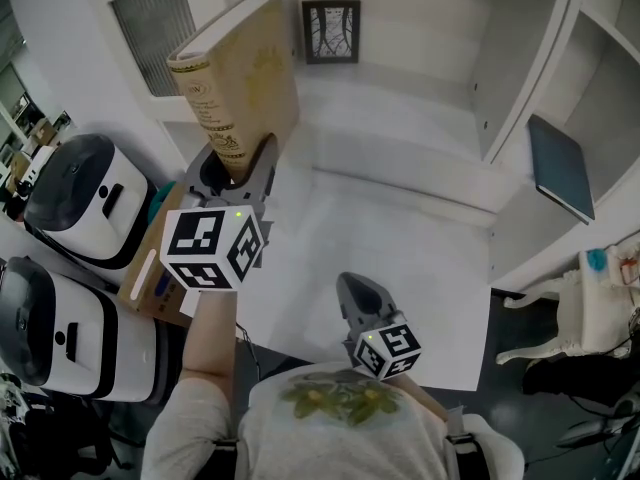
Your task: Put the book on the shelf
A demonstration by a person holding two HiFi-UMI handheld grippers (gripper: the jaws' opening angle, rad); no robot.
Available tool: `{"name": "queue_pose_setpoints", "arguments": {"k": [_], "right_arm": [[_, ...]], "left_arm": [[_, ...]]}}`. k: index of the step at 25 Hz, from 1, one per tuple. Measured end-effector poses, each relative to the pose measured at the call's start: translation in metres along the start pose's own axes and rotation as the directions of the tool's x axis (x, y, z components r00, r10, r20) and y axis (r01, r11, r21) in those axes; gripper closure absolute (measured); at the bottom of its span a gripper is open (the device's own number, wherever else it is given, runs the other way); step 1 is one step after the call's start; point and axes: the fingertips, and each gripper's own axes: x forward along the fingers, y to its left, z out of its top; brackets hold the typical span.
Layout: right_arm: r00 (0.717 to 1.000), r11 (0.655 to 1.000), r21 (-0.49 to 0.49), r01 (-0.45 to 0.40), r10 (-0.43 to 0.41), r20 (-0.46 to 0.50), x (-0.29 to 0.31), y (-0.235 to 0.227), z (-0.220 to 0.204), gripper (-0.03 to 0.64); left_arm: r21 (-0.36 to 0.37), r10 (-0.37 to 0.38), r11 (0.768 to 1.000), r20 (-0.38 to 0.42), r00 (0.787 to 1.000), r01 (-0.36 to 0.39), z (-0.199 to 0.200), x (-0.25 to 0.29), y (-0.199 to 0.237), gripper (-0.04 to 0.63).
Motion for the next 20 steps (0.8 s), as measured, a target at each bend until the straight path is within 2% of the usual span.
{"name": "queue_pose_setpoints", "arguments": {"k": [12,20], "right_arm": [[1.000,1.000,0.012,0.010,-0.010,-0.003,-0.002,-0.003,-0.003,0.586],[1.000,1.000,0.014,0.018,-0.018,-0.004,-0.001,-0.005,-0.003,0.586]], "left_arm": [[0.012,0.013,1.000,0.008,1.000,-0.013,0.009,0.010,0.002,0.368],[-0.034,0.017,0.999,0.010,1.000,-0.017,0.005,0.018,0.010,0.368]]}}
